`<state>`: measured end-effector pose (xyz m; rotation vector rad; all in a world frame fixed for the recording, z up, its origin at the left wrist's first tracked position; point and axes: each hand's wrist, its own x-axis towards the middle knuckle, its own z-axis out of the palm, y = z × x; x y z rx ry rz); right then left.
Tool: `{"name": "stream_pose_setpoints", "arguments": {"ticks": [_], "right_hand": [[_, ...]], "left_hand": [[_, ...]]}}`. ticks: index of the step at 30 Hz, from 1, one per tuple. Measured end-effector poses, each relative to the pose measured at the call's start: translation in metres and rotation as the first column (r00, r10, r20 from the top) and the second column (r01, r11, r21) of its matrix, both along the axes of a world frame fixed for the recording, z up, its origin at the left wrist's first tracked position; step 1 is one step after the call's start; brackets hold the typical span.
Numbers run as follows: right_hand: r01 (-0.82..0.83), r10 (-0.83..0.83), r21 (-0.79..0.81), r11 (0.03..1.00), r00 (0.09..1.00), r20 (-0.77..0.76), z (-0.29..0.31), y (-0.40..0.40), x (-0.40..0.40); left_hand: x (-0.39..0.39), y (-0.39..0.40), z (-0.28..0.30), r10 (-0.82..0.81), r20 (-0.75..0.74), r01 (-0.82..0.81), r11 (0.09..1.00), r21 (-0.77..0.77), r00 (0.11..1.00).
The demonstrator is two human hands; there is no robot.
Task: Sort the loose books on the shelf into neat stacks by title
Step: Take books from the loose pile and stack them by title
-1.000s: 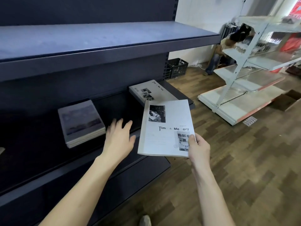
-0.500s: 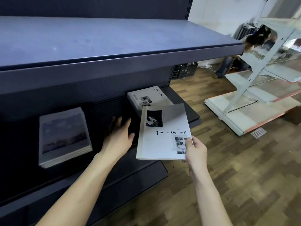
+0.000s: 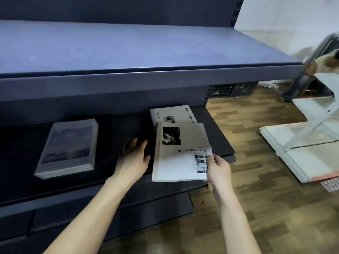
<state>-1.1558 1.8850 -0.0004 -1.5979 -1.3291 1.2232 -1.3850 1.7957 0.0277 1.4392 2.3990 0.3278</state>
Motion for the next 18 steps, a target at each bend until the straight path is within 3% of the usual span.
{"name": "stream_pose_setpoints", "arguments": {"ticks": [11, 18], "right_hand": [[-0.271, 0.268, -0.022, 0.962, 0.959, -0.097, 0.014, 0.051, 0.026], [-0.381, 0.383, 0.039, 0.924, 0.923, -0.029, 0.021, 0.07, 0.021]], "left_hand": [[0.052, 0.008, 0.002, 0.19, -0.103, -0.193, 0.981, -0.02, 0.976], [0.053, 0.025, 0.002, 0.218, -0.126, -0.221, 0.975, -0.017, 0.968]]}}
